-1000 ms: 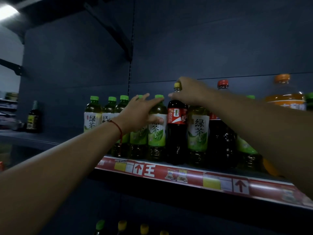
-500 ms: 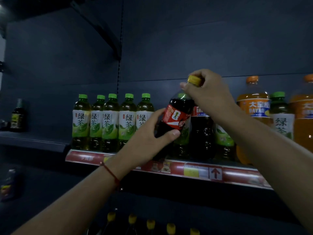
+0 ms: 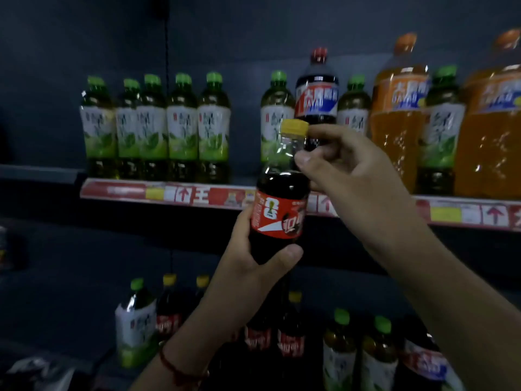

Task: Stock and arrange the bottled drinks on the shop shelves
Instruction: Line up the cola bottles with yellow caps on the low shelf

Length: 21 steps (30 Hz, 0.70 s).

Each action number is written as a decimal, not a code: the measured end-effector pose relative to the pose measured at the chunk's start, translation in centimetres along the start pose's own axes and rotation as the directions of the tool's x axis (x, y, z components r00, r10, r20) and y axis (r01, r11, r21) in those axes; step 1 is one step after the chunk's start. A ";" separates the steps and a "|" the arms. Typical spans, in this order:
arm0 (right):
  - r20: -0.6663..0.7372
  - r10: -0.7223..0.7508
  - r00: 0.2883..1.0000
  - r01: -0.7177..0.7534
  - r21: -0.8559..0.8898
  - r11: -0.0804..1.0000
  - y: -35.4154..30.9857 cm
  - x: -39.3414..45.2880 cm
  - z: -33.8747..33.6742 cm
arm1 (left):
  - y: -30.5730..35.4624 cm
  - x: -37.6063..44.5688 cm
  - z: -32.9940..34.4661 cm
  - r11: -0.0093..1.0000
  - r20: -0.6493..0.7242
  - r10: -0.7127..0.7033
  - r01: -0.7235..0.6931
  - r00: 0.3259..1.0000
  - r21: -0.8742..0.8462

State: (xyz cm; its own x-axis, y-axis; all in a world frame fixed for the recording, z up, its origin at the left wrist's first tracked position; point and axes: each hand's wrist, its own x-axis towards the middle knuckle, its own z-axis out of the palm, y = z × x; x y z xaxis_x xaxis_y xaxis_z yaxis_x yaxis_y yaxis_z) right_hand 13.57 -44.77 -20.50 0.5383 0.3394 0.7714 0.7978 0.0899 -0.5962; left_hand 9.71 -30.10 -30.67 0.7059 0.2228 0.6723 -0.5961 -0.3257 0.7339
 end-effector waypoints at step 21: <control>0.410 0.626 0.663 -0.594 -0.222 0.774 20.1 -24.8 7.3 | -15.7 -15.4 0.5 0.620 -0.029 -0.742 0.668 0.670 -0.412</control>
State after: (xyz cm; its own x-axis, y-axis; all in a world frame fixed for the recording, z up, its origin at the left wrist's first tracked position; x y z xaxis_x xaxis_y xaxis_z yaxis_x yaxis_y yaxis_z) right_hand 14.27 -44.56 -53.24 0.7454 0.6649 0.0471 0.3578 -0.3395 -0.8699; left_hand 8.40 -28.87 -52.56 0.9039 0.4179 -0.0914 -0.0551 0.3255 0.9439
